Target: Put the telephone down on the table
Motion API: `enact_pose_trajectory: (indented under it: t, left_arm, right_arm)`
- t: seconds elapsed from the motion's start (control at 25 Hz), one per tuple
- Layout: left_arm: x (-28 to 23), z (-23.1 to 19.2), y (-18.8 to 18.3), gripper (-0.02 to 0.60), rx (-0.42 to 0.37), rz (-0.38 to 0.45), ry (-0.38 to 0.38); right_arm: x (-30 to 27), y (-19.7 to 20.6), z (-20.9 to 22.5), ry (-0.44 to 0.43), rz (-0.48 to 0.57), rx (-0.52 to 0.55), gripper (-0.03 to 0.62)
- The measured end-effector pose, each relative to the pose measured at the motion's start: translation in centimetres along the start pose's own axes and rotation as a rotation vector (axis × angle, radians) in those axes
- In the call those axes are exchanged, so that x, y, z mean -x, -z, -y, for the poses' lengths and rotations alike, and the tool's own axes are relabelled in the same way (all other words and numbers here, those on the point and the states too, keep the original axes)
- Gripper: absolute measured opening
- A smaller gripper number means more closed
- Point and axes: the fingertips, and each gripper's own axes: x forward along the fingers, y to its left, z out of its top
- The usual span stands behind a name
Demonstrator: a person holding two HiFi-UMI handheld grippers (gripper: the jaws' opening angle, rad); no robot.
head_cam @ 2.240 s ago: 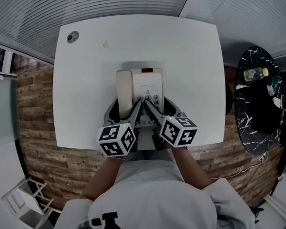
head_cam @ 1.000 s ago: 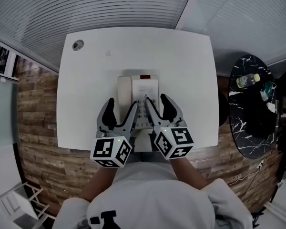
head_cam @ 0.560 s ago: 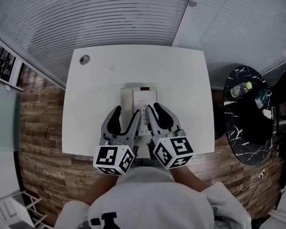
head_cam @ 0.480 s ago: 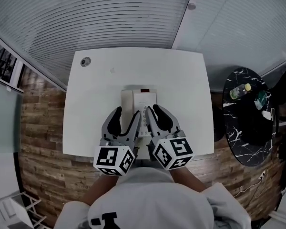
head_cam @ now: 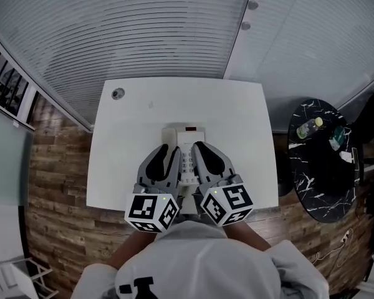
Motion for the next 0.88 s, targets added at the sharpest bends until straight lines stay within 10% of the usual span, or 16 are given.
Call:
enact_pose_trajectory:
  t: [0.32,0.88]
  left_arm:
    - [0.7,-1.0,-1.4,0.017,-0.047,0.017,-0.064]
    - [2.0,-1.7,-1.1,0.005,-0.064,0.044,0.002]
  right_arm:
    - [-0.2,-0.8,-1.3,-0.02,0.032,0.021,0.034]
    - [0.1,1.2,-3.9,-0.026,0.072,0.019,0.032]
